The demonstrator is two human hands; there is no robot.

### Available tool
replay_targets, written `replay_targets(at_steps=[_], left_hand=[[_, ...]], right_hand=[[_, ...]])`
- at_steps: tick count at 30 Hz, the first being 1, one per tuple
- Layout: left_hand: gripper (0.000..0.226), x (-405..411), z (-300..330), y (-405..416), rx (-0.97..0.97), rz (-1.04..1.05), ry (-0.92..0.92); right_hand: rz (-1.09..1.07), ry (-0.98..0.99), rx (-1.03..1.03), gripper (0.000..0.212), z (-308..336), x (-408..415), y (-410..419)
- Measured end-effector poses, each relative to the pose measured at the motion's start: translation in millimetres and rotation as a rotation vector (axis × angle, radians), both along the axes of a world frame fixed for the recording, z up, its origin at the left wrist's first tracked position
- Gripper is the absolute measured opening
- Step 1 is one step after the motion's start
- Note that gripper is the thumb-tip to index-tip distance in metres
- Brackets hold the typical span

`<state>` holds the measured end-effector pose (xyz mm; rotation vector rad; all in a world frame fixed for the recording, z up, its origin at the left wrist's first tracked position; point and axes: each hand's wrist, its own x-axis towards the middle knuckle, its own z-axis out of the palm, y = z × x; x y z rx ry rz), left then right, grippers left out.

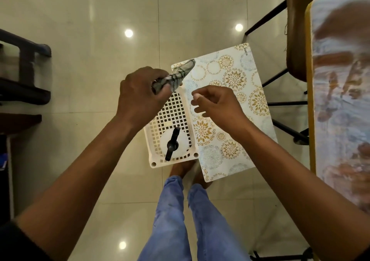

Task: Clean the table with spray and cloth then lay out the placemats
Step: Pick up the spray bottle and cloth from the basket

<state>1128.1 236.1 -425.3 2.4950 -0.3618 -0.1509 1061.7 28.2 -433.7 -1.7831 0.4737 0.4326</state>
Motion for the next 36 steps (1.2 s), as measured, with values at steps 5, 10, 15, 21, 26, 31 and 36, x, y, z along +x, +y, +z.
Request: replay_targets(at_steps=[5, 10, 15, 21, 26, 31, 36], left_hand=[[0.028, -35.0, 38.1, -36.5, -0.112, -0.118, -0.084], [0.028, -79.1, 38.9, -53.9, -0.131, -0.208, -0.091], [0.028, -104.6, 22.7, -15.2, -0.205, -0.08, -0.022], [0.085, -109.7, -35.4, 63.5, 0.138, -0.11, 0.401], [0.109, -112.4, -66.6, 62.9, 0.035, -0.32, 0.483], [0.101, -114.0, -83.9, 31.9, -0.178, -0.251, 0.455], [0.053, -125.3, -79.9, 12.8, -0.234, -0.177, 0.36]], right_hand=[[-0.151, 0.092, 0.568, 0.048, 37.8, -4.9, 7.6], [-0.476, 0.14, 0.647, 0.043, 37.4, -18.8, 1.3], [-0.592, 0.166, 0.484, 0.028, 20.6, -36.5, -12.9], [-0.648, 0.189, 0.4, 0.017, 7.6, -56.1, -20.4], [-0.637, 0.207, 0.379, 0.018, -5.7, -67.7, -13.2], [-0.636, 0.227, 0.372, 0.016, -11.7, -74.5, -4.5], [-0.636, 0.229, 0.389, 0.015, -5.5, -78.6, -0.9]])
